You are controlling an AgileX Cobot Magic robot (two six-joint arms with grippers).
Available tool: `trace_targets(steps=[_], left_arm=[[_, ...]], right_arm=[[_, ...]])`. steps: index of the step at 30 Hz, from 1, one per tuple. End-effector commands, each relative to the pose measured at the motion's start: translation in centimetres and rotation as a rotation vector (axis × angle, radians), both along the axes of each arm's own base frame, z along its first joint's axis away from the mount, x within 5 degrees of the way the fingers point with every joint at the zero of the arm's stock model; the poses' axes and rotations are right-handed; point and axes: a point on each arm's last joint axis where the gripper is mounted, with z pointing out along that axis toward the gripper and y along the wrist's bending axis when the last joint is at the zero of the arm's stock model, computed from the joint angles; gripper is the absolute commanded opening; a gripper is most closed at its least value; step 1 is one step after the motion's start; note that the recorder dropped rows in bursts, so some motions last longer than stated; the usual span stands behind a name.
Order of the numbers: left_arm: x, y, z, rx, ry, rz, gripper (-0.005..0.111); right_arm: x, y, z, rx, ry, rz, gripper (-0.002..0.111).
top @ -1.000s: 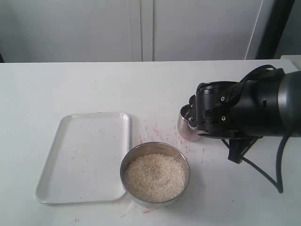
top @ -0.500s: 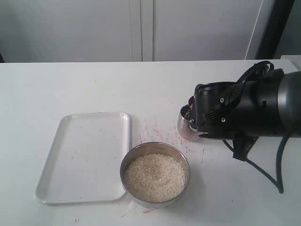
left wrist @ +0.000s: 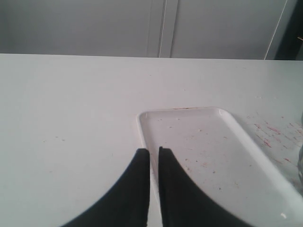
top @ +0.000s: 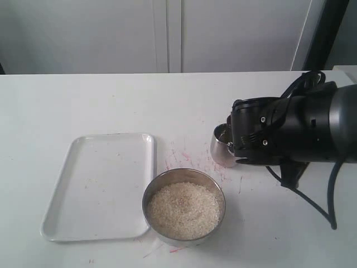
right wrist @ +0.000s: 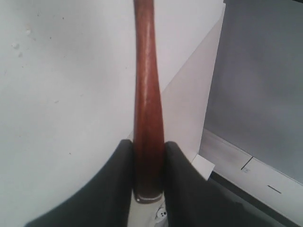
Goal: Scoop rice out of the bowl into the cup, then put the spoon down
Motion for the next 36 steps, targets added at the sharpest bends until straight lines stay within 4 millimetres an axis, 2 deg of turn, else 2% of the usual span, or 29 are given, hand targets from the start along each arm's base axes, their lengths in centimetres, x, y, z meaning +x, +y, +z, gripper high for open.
trace_targets(steps=[1, 7, 36], left_arm=[[-0.07, -0.03, 0.26, -0.007, -0.011, -0.006, 0.014], [-0.07, -0.03, 0.26, -0.007, -0.011, -0.006, 0.014], [-0.07, -0.03, 0.26, -0.007, -0.011, -0.006, 0.014]], right_arm=[[0.17, 0.15, 0.17, -0.002, -0.002, 0.017, 0.000], [0.16, 0.33, -0.04, 0.028, 0.007, 0.022, 0.000], [0.38, 0.08, 0.48, -0.064, 0.013, 0.063, 0.000]])
